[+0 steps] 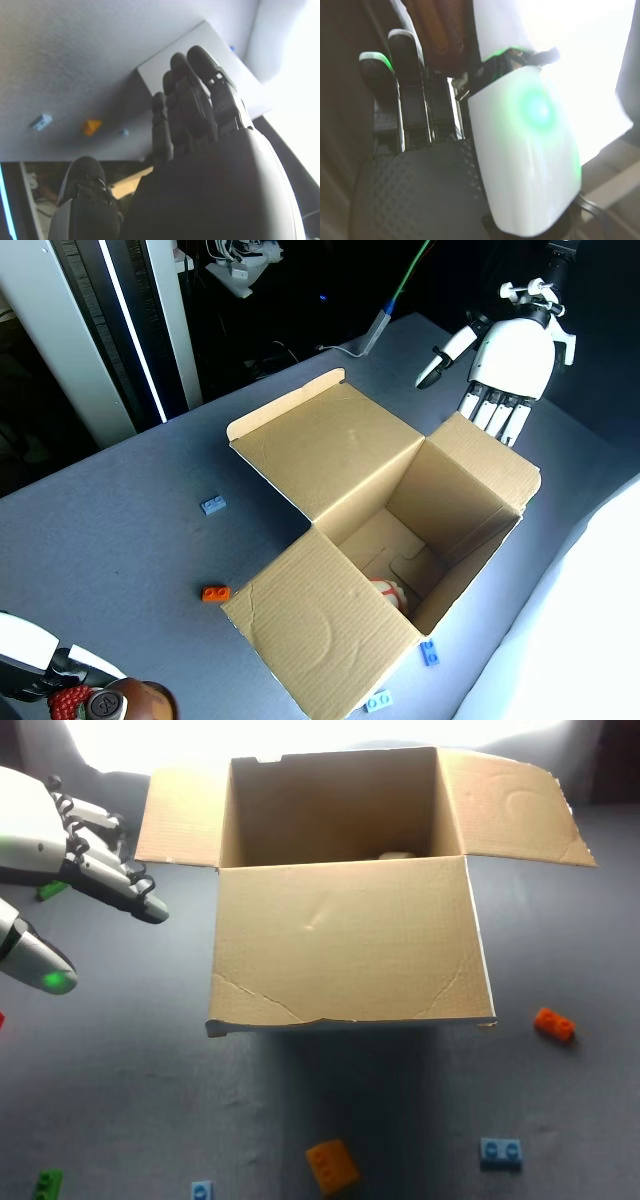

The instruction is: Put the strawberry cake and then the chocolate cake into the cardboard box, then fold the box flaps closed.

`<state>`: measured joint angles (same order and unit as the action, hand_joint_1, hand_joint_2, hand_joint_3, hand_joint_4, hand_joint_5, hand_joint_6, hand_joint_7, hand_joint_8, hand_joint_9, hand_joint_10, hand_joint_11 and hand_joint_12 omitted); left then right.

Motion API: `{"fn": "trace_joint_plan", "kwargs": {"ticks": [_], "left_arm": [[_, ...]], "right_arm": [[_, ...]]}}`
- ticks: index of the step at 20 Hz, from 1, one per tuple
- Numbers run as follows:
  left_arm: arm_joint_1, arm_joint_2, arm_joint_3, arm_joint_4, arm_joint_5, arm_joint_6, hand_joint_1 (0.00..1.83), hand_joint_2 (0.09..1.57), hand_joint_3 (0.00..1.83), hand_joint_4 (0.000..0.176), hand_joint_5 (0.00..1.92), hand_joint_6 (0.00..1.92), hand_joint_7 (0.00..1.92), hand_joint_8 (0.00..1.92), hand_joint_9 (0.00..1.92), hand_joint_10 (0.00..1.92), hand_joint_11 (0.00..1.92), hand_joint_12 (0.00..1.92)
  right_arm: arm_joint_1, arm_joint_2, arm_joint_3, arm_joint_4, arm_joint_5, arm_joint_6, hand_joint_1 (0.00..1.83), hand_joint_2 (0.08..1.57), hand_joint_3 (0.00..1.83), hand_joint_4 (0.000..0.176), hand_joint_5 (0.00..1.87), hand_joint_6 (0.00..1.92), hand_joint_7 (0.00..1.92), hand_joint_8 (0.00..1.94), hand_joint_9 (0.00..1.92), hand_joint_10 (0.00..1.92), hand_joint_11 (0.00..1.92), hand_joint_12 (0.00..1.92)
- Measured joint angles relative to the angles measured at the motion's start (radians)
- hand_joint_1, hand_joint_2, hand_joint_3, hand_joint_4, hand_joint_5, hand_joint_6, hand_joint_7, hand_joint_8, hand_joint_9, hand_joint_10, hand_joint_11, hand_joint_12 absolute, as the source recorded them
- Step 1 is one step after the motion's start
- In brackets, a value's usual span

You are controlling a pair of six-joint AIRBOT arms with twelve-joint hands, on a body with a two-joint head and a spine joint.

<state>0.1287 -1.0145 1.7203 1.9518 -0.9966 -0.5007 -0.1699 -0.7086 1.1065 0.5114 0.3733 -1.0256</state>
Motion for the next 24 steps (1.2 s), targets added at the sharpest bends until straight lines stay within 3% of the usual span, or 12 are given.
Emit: {"fn": "trace_joint_plan", "kwargs": {"ticks": [3, 6, 10, 14, 20, 24], "left_arm": [[0.001, 0.0, 0.004, -0.027, -0.011, -0.001, 0.06, 1.12, 0.0, 0.064, 0.31, 0.01, 0.37, 0.0, 0.44, 0.01, 0.05, 1.22], [0.001, 0.0, 0.004, -0.049, -0.022, -0.013, 0.06, 1.12, 0.0, 0.076, 0.27, 0.0, 0.37, 0.0, 0.44, 0.0, 0.04, 1.22], [0.001, -0.002, 0.004, -0.048, -0.022, -0.02, 0.04, 1.12, 0.0, 0.077, 0.29, 0.01, 0.36, 0.0, 0.42, 0.0, 0.04, 1.21], [0.001, -0.006, 0.007, -0.048, -0.021, -0.02, 0.0, 1.11, 0.0, 0.075, 0.28, 0.0, 0.38, 0.0, 0.45, 0.0, 0.09, 1.13], [0.001, -0.006, 0.007, -0.045, -0.021, -0.02, 0.04, 1.11, 0.0, 0.066, 0.32, 0.0, 0.4, 0.0, 0.48, 0.0, 0.13, 1.05], [0.001, -0.006, 0.007, -0.048, -0.023, -0.02, 0.0, 1.11, 0.0, 0.084, 0.28, 0.0, 0.37, 0.0, 0.43, 0.0, 0.07, 1.07]], "right_arm": [[0.042, -0.034, 0.0, -0.082, -0.002, -0.007, 1.2, 1.18, 0.0, 0.0, 0.89, 1.06, 0.83, 1.37, 0.62, 1.51, 0.4, 1.9], [0.074, -0.085, -0.001, -0.124, -0.005, -0.027, 1.21, 1.17, 0.0, 0.0, 0.92, 1.01, 0.85, 1.35, 0.65, 1.46, 0.44, 1.86], [0.138, -0.162, 0.016, -0.244, 0.005, -0.031, 1.2, 1.18, 0.0, 0.0, 0.86, 1.08, 0.86, 1.34, 0.65, 1.46, 0.43, 1.87], [0.183, -0.241, 0.054, -0.323, -0.005, -0.026, 1.21, 1.16, 0.0, 0.0, 0.93, 0.99, 0.86, 1.33, 0.65, 1.45, 0.41, 1.86], [0.185, -0.334, 0.078, -0.335, -0.028, -0.028, 1.22, 1.15, 0.0, 0.0, 0.98, 0.91, 0.85, 1.36, 0.63, 1.51, 0.39, 1.88], [0.185, -0.368, 0.084, -0.333, -0.037, -0.022, 1.22, 1.16, 0.0, 0.0, 0.95, 0.93, 0.84, 1.4, 0.6, 1.54, 0.36, 1.92]]}}
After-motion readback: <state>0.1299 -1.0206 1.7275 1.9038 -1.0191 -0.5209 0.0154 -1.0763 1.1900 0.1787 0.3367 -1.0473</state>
